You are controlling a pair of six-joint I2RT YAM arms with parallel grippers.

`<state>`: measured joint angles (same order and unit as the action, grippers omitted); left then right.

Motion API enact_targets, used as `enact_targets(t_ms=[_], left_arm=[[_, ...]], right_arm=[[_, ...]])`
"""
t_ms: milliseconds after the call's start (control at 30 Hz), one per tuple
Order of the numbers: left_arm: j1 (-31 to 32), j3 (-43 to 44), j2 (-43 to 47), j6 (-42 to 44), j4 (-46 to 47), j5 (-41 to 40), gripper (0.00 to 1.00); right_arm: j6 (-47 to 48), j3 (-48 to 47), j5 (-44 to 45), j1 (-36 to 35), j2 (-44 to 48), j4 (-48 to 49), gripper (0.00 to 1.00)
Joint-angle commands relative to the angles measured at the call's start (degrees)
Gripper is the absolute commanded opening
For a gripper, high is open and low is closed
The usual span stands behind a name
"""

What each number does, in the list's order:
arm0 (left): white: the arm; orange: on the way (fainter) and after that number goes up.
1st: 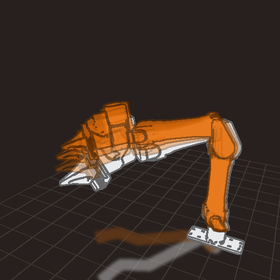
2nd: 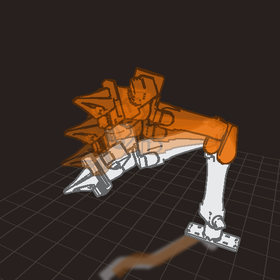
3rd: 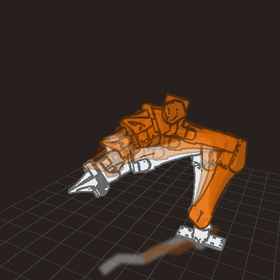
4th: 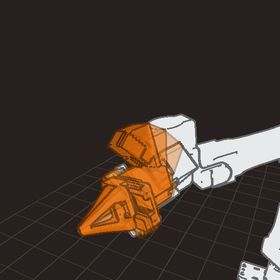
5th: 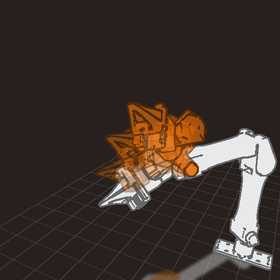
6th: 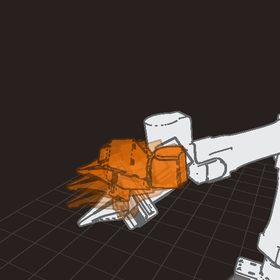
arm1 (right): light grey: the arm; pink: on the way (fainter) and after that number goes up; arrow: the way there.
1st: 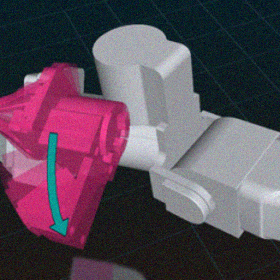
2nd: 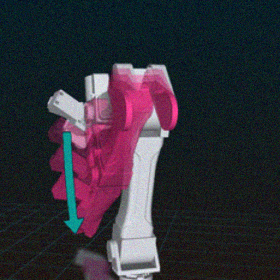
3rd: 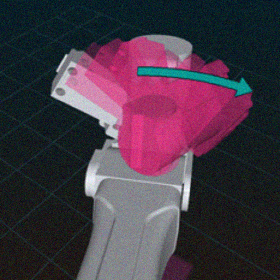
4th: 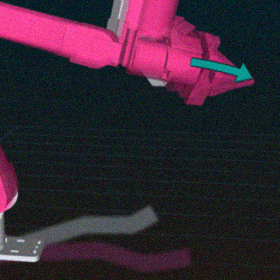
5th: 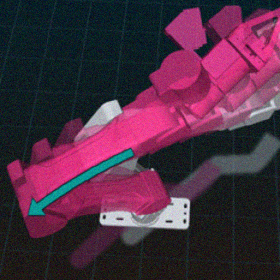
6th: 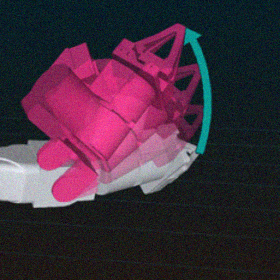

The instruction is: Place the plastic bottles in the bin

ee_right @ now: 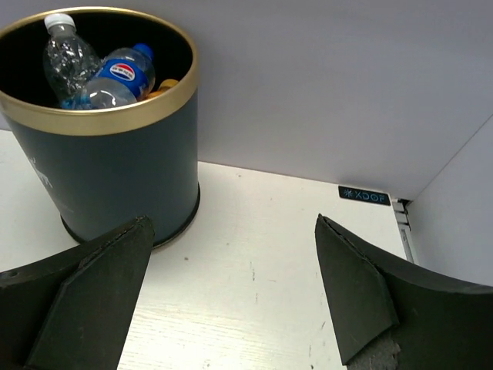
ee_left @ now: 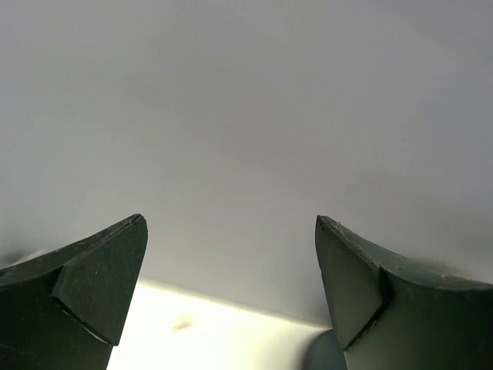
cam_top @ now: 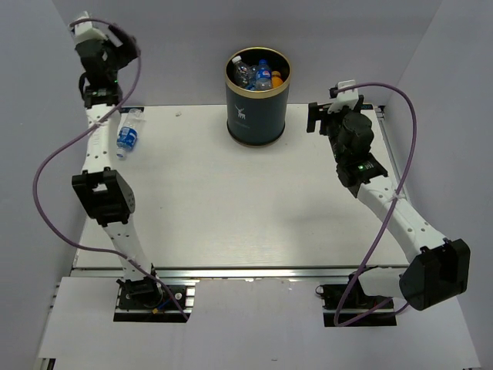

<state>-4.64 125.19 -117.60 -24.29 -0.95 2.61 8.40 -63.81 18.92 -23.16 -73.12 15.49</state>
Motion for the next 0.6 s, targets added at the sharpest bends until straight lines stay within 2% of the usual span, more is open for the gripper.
enact_targets(t_ms=[0,133,300,367,567], left_arm=[[-1.67,-3.89,2.29,8.99,-14.68,-1.36,0.98],[-4.14,-7.5,-1.47,16.55,-17.76,-4.89,0.98],[-5.72,-1.37,-11.23,24.27,-22.86,-6.39,0.98],[-5.73,-0.47,-15.35,27.19,-23.74,-9.63,0.98],[-6.69,-3.62,-18.1,30.18,-19.2,-14.64,0.98]], right_arm=[[-3.13,0.88,0.5,0.57,0.09,0.16,0.89],[-8.05,1.49,3.23,1.1,0.26,-1.6,0.89],[-10.69,4.66,3.31,1.1,1.84,-3.7,0.89],[-10.69,5.18,4.54,1.27,2.46,-5.63,0.89],[-11.3,7.03,5.6,1.71,3.25,-6.61,0.89]])
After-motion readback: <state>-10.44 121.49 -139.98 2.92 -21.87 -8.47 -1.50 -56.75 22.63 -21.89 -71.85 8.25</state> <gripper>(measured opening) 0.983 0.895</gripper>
